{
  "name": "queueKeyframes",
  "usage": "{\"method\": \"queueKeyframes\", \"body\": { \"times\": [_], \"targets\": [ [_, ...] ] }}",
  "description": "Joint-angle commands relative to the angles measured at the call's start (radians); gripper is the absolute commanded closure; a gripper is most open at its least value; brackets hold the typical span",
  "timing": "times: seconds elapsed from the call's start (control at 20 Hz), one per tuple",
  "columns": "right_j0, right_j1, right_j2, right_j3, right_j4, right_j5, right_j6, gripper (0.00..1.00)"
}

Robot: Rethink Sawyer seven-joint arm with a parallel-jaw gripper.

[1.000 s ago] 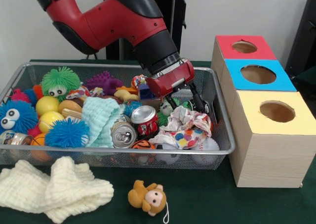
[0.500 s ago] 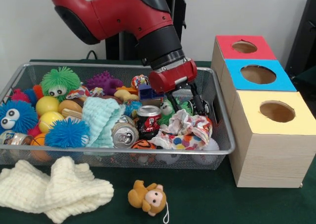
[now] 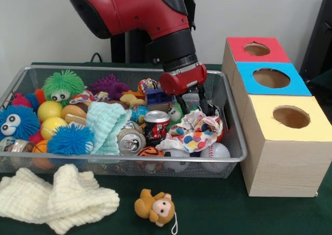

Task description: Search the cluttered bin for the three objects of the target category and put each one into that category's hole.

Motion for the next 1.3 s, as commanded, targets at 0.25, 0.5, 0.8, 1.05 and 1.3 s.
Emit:
{"method": "queueKeyframes", "body": {
  "times": [0.25,0.5,0.8,1.05,1.3],
  "targets": [
    [0.042,-0.056,-0.155,-0.129,0.033,-0.054,0.175,0.0],
    [0.024,-0.059,-0.139,-0.121,0.023,-0.082,0.186,0.0],
    [-0.01,-0.06,-0.089,-0.111,0.0,-0.086,0.191,0.0],
    [-0.113,-0.032,0.063,-0.081,-0.061,-0.061,0.199,0.0],
    [-0.186,-0.007,0.159,-0.057,-0.087,-0.049,0.197,0.0]
  ]
}}
